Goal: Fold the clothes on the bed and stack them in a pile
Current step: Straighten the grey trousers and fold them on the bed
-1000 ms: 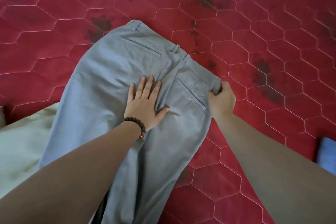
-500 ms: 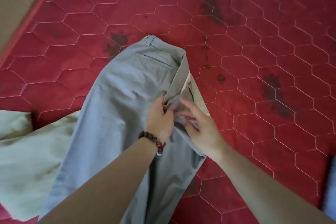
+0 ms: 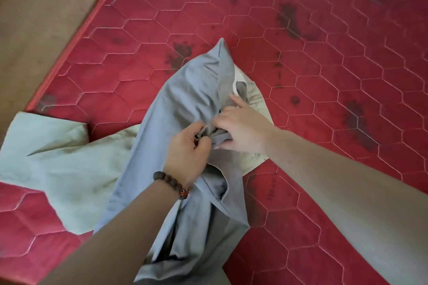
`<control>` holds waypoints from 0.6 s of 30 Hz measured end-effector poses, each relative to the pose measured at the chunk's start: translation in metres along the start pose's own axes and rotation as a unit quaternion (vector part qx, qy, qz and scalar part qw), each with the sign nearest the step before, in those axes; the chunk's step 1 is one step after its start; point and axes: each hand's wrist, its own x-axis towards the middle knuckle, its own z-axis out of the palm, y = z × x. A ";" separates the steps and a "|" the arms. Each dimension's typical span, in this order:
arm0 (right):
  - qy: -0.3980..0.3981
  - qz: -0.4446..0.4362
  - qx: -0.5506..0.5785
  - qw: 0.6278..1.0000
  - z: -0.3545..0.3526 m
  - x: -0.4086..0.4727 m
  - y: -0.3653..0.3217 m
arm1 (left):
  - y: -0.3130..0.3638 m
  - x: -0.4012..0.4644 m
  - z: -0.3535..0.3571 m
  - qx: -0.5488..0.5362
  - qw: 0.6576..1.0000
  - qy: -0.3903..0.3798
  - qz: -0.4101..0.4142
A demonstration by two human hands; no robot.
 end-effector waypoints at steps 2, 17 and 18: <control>0.015 0.013 0.001 1.000 -0.003 -0.013 -0.019 | 0.015 -0.015 -0.017 0.007 1.000 -0.030 0.005; 0.240 0.168 0.299 0.908 -0.169 -0.226 -0.079 | 0.296 -0.127 -0.037 -0.029 0.972 -0.181 0.144; 0.274 0.167 0.330 0.888 -0.185 -0.251 -0.079 | 0.325 -0.137 -0.030 -0.029 0.963 -0.203 0.174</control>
